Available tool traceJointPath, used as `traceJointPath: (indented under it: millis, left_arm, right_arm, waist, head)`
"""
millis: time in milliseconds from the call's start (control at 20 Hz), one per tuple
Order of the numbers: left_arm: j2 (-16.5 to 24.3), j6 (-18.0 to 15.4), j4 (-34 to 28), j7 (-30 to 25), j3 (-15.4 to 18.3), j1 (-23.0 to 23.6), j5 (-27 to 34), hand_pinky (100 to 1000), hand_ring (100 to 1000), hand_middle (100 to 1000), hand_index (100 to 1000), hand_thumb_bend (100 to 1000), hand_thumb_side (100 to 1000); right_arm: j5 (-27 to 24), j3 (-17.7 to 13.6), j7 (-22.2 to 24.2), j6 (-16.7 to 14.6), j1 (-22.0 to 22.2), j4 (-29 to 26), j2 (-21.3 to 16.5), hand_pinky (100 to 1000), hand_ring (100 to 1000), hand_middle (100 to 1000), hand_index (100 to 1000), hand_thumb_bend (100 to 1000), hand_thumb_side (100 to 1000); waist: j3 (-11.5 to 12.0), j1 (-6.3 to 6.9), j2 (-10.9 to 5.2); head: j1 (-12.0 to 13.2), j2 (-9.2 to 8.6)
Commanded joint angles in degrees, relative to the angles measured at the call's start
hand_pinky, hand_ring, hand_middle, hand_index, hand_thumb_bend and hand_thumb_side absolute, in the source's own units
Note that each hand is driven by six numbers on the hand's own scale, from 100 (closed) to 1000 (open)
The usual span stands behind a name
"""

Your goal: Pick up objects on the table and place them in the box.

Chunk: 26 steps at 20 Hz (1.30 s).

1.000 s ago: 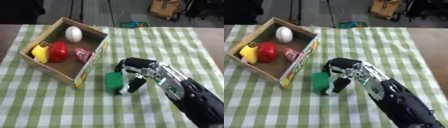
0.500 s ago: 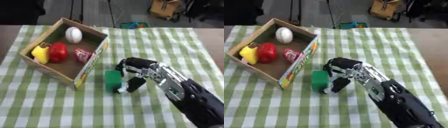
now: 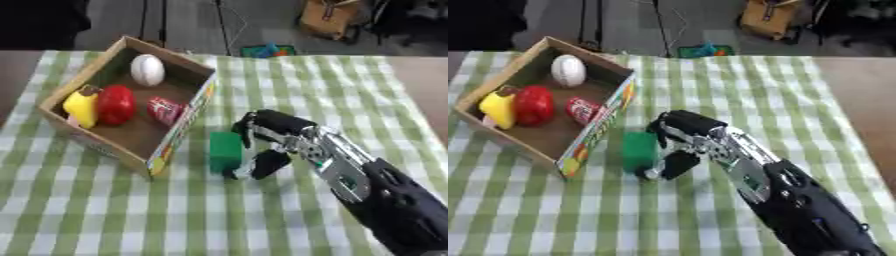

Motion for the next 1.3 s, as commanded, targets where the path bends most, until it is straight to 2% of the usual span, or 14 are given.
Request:
traceJointPath:
  millis: [50,550,800,1300]
  left_arm:
    - [0.2,0.2,-0.8,0.0,-0.2,-0.8,-0.3,734,608,701,745,100,1000]
    - [0.5,0.4,-0.8,-0.1,-0.2,-0.6,-0.4,733,608,701,745,100,1000]
    - [0.7,0.5,-0.8,-0.1,-0.2,-0.3,-0.4,733,609,701,745,100,1000]
    - [0.9,0.5,-0.8,0.1,-0.2,0.0,-0.5,733,609,700,745,100,1000]
  right_arm:
    - [-0.8,-0.8,-0.9,0.4,-1.3,-1.8,-0.9,829,707,429,567,269,540]
    - [-0.4,-0.7,-1.2,2.1,-6.5,-7.0,-2.7,850,705,421,554,242,561]
    - [-0.5,-0.6,-0.6,3.0,-10.8,-9.7,-3.7,862,708,417,548,225,570]
    - [-0.1,-1.8,-0.8,5.2,-17.5,-12.9,-3.0,870,711,416,540,208,563]
  waist:
    - [-0.1,0.16,-1.10]
    - [-0.3,-0.09,-1.87]
    - [-0.4,-0.37,-2.42]
    - [-0.4,-0.64,-2.92]
  head:
    - [0.1,-0.56]
    - [0.0,-0.44]
    - [0.0,-0.14]
    - [-0.3,0.03]
